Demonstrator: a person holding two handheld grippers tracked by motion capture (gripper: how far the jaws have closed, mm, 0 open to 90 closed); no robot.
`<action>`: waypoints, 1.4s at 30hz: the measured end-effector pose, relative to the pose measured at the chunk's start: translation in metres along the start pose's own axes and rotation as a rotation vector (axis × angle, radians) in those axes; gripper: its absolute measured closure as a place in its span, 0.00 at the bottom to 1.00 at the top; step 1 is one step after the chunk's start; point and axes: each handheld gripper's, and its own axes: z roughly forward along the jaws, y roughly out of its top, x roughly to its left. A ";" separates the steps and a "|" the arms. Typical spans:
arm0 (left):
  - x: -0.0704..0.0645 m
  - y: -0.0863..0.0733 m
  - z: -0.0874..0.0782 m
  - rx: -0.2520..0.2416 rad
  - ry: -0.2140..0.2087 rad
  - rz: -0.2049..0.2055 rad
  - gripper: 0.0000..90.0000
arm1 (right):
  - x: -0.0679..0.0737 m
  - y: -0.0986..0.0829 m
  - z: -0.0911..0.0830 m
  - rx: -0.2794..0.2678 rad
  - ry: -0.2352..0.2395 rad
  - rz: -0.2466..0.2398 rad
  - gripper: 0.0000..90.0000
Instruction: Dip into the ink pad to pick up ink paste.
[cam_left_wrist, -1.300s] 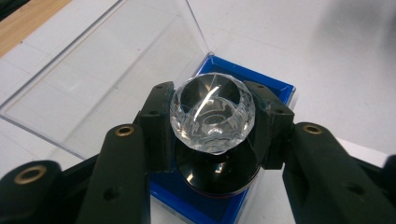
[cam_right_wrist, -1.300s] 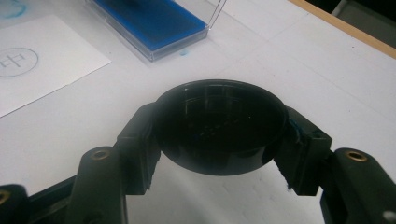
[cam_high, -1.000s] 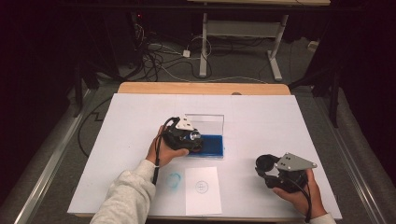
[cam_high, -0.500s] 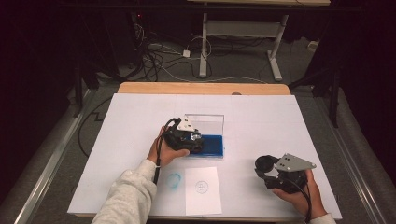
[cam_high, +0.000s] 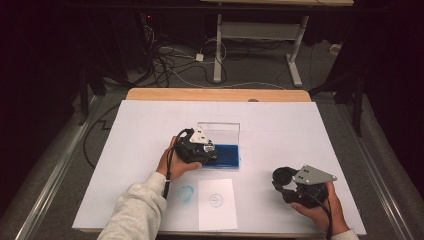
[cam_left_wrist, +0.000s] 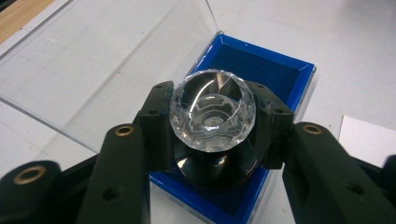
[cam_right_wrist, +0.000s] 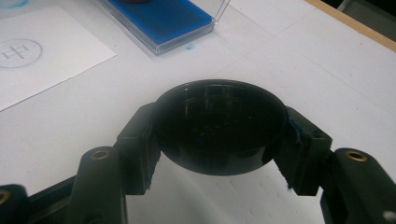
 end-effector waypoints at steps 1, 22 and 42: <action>0.000 0.000 0.000 0.003 -0.002 -0.002 0.61 | 0.000 0.000 0.000 0.001 0.000 -0.001 0.43; 0.000 0.005 0.000 0.044 -0.003 -0.004 0.61 | 0.001 -0.001 0.002 0.004 -0.008 0.001 0.43; 0.000 0.006 0.000 0.065 -0.004 -0.001 0.61 | -0.003 -0.002 0.002 -0.002 -0.034 0.034 0.42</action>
